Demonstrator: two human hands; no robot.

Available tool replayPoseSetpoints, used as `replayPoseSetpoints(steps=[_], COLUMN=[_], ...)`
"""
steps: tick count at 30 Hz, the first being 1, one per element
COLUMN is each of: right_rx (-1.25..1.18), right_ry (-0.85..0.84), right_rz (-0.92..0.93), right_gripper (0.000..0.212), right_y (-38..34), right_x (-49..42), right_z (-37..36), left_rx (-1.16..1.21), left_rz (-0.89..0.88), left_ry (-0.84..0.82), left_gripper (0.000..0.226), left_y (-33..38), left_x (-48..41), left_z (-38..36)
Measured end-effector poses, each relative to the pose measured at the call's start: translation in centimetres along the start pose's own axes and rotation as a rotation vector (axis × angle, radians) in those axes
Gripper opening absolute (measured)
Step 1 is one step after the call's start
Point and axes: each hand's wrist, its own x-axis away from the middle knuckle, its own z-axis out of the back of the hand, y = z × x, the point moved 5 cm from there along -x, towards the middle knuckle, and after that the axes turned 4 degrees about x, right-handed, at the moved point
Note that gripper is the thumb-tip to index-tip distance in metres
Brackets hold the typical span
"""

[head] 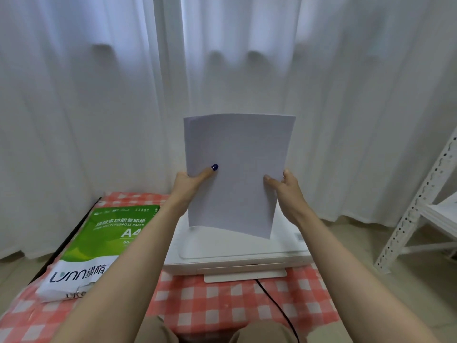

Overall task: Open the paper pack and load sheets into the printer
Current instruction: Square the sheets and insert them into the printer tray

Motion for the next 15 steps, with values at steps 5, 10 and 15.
replayPoseSetpoints(steps=[5, 10, 15], right_rx=[0.132, 0.127, 0.159], right_ry=[-0.076, 0.081, 0.092], right_rz=[-0.015, 0.074, 0.09], right_gripper=[0.031, 0.028, 0.034], right_y=[-0.8, -2.4, -1.1], right_x=[-0.1, -0.4, 0.5], right_z=[-0.6, -0.5, -0.4], left_rx=[-0.024, 0.079, 0.082], left_rz=[-0.025, -0.092, -0.033], left_ry=[0.064, 0.103, 0.063], left_gripper=[0.013, 0.012, 0.011], left_y=[0.1, 1.7, 0.1], left_x=[-0.2, -0.3, 0.0], left_z=[-0.6, -1.6, -1.4])
